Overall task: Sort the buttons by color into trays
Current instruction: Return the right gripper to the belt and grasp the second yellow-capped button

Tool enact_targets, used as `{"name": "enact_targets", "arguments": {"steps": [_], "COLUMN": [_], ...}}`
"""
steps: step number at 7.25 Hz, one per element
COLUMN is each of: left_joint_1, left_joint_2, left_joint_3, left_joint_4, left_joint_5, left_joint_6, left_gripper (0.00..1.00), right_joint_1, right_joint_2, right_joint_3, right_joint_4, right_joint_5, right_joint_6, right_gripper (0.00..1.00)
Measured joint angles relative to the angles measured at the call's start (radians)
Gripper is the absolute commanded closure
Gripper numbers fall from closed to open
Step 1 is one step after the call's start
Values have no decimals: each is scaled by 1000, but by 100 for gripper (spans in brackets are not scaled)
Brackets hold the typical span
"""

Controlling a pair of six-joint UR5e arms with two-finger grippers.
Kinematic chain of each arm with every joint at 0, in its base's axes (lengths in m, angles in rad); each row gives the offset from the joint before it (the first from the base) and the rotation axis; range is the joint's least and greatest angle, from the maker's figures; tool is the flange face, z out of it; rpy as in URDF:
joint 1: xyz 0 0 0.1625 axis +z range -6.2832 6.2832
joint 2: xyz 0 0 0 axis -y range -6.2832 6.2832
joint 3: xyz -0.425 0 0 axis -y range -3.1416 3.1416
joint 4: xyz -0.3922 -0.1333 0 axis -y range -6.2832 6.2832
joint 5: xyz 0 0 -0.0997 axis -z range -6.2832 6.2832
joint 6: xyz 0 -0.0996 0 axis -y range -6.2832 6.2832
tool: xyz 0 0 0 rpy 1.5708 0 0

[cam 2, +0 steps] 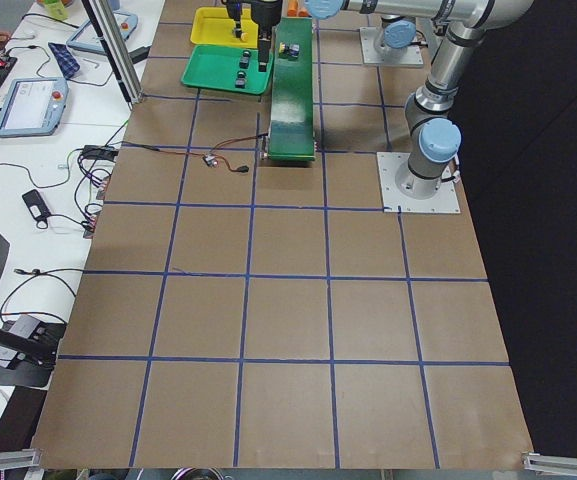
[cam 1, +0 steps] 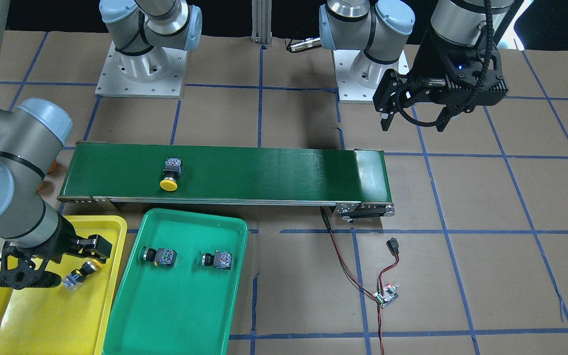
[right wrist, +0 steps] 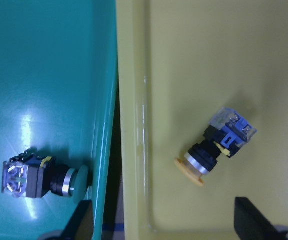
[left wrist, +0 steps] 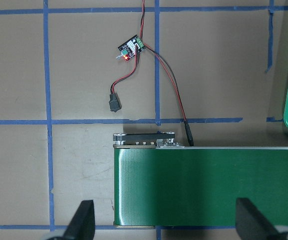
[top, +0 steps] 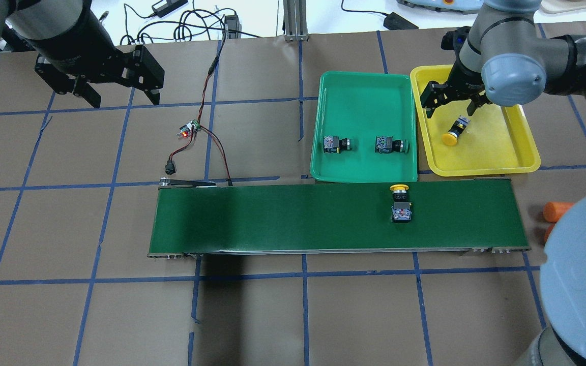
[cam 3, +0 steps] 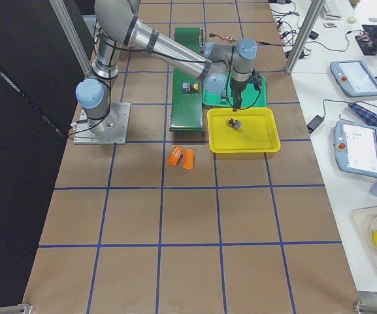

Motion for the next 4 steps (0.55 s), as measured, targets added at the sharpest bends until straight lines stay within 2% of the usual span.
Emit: {"name": "enact_targets", "arguments": {"steps": [1, 4], "left_joint_1": [0, -1], "left_joint_2": [1, 1], "left_joint_3": [0, 0], "left_joint_4": [0, 1], "left_joint_5": [0, 1], "left_joint_6": [1, 2], "left_gripper": [0, 0], "right_joint_1": [19, 64], "right_joint_2": [-57, -249], "right_joint_3": [55, 301], "right_joint_4": [1, -45], "right_joint_5": [1, 2], "right_joint_6": [6, 81], "right_gripper": [0, 0]}}
